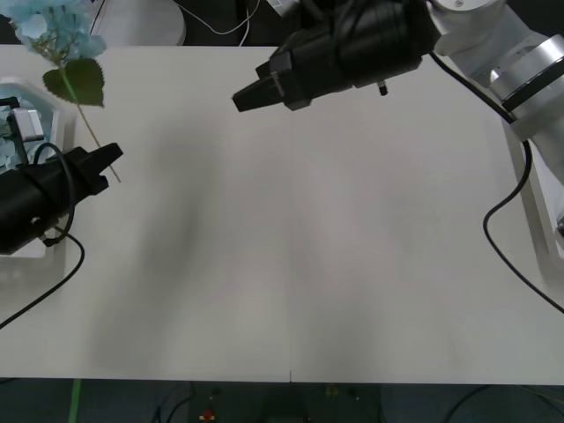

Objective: Put the red flowers into the right box and the blue flowers into the left box

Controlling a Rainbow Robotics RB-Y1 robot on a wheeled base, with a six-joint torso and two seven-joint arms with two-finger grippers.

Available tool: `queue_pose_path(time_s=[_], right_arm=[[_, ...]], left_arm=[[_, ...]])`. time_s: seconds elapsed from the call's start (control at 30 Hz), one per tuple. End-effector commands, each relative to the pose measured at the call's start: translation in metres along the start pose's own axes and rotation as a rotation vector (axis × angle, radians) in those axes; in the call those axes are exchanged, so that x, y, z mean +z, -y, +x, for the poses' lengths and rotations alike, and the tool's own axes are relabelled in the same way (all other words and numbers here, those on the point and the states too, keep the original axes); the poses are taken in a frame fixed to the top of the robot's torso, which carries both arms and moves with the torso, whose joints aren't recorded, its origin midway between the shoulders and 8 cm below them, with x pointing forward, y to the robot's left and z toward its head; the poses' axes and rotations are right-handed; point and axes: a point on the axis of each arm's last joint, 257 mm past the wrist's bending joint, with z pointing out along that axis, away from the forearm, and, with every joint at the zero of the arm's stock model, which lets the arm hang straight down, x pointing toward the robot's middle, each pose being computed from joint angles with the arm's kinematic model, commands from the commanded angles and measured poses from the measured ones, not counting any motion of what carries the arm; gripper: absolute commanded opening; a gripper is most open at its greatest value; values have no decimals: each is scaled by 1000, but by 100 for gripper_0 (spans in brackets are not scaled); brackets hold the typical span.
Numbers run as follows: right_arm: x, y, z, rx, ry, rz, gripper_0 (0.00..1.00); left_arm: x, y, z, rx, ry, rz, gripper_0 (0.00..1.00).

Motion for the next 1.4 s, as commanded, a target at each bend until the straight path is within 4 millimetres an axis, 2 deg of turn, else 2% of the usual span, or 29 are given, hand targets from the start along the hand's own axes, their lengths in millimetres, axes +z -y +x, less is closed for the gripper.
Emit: queue_pose_path(time_s=[0.03,0.1,0.13,0.2,0.23,0.3,0.4,0.5,0.6,0.77,1.03,1.2,1.3,1.4], right_arm=[[-54,9,4,-195,-48,21,93],[-75,14,32,-271,-108,13,93],[-81,16,39,-295,-127,13,93],[-102,23,65,-406,-196,8,93],[-107,25,71,-427,-210,8,93],[-127,32,92,-400,-252,23,93],[-147,33,106,-351,-249,32,93],[-161,33,116,-305,-235,34,93],[-174,35,123,-273,-223,52,93],[-187,39,120,-250,-193,79,93],[-190,43,116,-248,-178,98,93],[-189,42,119,-241,-177,95,93],[-189,41,117,-243,-173,92,93],[-189,41,117,-243,-174,93,93]], left_arm=[[-26,-45,-35,137,-29,-143,0],[-40,-66,-57,201,-18,-215,0],[-44,-71,-64,221,-14,-236,0],[-62,-93,-94,281,14,-324,0],[-67,-98,-100,291,22,-345,0],[-88,-115,-128,337,54,-425,0],[-109,-132,-151,379,80,-508,0],[-131,-149,-164,413,81,-588,0],[-146,-163,-170,441,67,-657,0],[-157,-176,-164,452,29,-711,0],[-221,-198,-168,415,-60,-810,0],[-250,-210,-163,396,-93,-865,0],[-260,-216,-157,403,-106,-892,0],[-261,-220,-150,417,-117,-903,0]])
